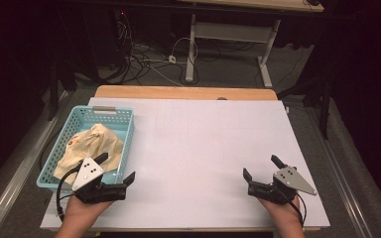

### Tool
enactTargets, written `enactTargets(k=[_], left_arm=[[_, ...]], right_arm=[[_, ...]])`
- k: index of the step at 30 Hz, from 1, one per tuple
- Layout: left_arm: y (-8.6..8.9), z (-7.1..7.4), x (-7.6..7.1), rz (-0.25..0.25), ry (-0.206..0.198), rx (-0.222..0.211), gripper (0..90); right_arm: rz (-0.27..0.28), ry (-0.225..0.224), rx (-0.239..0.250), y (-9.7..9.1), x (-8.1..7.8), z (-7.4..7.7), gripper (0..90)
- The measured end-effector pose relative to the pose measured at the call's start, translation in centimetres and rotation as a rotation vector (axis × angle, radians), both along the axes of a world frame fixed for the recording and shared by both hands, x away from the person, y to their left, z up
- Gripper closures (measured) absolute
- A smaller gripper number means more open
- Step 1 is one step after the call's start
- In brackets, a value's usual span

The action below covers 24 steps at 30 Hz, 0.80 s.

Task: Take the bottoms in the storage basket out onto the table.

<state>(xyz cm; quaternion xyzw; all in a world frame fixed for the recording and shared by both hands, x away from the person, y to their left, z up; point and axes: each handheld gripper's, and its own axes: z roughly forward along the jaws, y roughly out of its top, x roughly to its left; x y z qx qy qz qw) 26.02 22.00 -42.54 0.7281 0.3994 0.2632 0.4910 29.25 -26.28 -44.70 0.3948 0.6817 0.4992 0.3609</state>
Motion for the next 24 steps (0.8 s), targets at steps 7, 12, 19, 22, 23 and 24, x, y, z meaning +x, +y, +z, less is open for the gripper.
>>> enactTargets(k=[7, 12, 19, 22, 23, 24], left_arm=[[0.5, -0.3, -0.1, -0.022, 0.011, -0.053, 0.0], [1.2, 0.0, -0.6, -0.041, 0.007, -0.084, 0.0], [4.0, 0.6, -0.5, 0.041, 0.033, -0.115, 0.0], [4.9, 0.7, -0.4, 0.073, 0.042, -0.111, 0.0], [5.9, 0.7, -0.4, 0.103, 0.052, -0.112, 0.0], [6.3, 0.6, -0.3, 0.117, 0.054, -0.112, 0.0]], right_arm=[[0.019, -0.004, 0.01, 0.0, -0.3, -0.1, 0.2], [0.037, -0.021, 0.006, 0.6, -0.2, 0.2, 0.2], [0.041, -0.011, -0.01, 1.1, 0.3, 0.0, 0.2], [0.042, -0.001, -0.014, 1.1, 0.7, -0.2, 0.2], [0.041, 0.008, -0.01, 1.1, 0.8, -0.3, 0.2], [0.041, 0.013, -0.007, 1.1, 0.8, -0.4, 0.2]])
